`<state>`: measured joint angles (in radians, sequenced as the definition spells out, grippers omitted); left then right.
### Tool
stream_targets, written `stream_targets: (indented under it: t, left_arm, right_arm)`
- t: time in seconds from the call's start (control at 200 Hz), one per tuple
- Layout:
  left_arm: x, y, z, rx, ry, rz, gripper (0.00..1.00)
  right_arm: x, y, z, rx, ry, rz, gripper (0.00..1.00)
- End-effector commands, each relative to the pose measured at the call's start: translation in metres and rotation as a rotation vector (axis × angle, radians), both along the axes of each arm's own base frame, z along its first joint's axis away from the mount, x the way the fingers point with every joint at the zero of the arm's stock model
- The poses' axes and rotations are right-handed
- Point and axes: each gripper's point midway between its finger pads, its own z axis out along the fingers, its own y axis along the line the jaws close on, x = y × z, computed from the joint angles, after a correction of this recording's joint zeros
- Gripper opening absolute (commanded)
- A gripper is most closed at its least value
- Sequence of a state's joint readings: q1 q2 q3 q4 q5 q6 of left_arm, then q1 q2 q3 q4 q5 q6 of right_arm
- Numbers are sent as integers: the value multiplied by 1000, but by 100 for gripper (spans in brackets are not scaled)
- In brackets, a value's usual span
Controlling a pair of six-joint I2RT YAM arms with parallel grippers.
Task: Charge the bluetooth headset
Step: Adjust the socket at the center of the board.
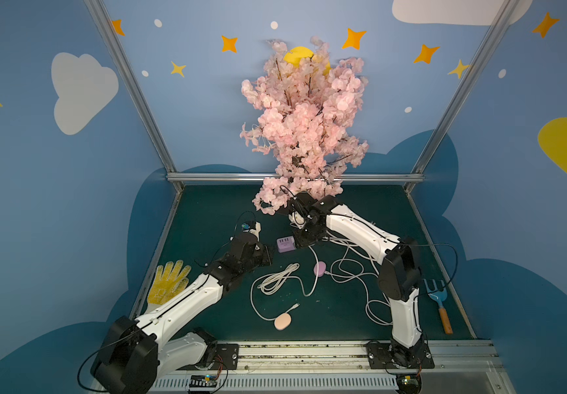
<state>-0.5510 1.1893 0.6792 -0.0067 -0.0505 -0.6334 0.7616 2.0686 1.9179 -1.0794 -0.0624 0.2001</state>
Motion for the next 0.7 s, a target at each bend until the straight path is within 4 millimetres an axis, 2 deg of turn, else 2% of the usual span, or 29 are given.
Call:
stream_targets:
  t: [0.0, 0.175, 0.32, 0.501, 0.696]
  left_arm:
    - [21, -3, 5, 21, -56, 35, 28]
    - [42, -9, -17, 67, -26, 61, 21]
    - [65, -13, -31, 83, -1, 94, 19]
    - [98, -19, -51, -23, 54, 97, 25]
    - [130, -31, -65, -115, 83, 65, 23]
  right_arm:
    - [3, 5, 1, 14, 25, -10, 0]
    - [14, 8, -1, 16, 22, -25, 0]
    - [22, 8, -1, 5, 18, -32, 0]
    - [25, 4, -3, -15, 19, -31, 0]
    - [23, -2, -5, -26, 30, -33, 0]
